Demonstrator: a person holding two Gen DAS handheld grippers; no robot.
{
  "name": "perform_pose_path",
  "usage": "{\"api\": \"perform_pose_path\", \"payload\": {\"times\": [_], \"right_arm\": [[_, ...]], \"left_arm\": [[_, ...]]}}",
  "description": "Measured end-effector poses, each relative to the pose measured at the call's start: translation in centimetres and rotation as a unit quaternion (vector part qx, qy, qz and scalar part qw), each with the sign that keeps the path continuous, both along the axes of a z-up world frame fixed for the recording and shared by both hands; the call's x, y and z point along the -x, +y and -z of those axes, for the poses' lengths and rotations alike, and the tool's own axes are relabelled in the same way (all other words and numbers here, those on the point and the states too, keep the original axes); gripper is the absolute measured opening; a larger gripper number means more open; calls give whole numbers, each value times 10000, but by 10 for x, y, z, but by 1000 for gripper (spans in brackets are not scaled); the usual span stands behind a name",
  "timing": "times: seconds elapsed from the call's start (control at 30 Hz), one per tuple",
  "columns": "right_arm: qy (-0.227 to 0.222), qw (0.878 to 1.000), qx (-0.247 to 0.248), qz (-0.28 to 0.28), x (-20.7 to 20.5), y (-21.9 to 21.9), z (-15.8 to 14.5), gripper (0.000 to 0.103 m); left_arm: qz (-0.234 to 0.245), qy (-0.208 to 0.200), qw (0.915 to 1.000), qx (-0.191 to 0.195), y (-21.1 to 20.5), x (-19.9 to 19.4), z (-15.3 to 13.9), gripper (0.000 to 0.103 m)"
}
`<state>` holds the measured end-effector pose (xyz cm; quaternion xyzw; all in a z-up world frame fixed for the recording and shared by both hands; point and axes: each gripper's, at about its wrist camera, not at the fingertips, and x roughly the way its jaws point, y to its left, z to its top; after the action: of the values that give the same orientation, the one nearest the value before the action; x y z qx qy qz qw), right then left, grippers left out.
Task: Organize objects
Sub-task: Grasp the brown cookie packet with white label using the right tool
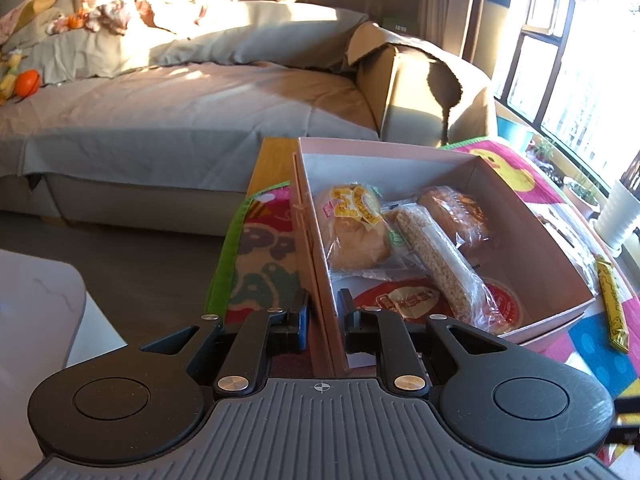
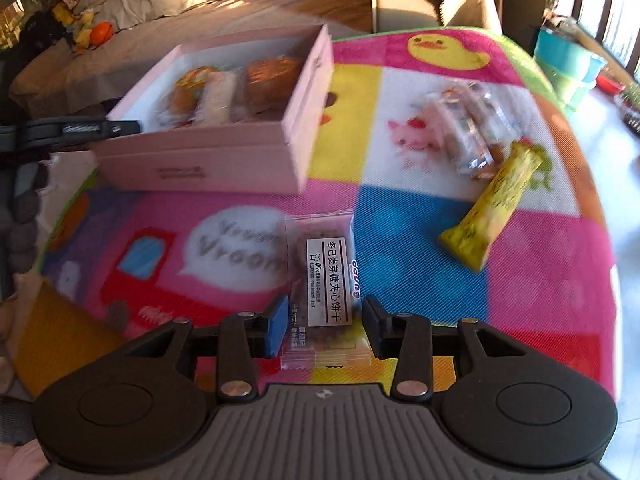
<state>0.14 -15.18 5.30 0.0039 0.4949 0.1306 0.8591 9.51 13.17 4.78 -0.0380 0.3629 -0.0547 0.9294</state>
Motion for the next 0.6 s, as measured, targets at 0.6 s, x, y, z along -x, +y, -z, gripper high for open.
{"api": "perform_pose_path", "payload": {"times": [0.6], "right_arm": [[-236, 9974, 470, -497, 13, 37, 5, 39]], "left_arm": [[47, -5, 9999, 91, 2, 2, 0, 18]]}}
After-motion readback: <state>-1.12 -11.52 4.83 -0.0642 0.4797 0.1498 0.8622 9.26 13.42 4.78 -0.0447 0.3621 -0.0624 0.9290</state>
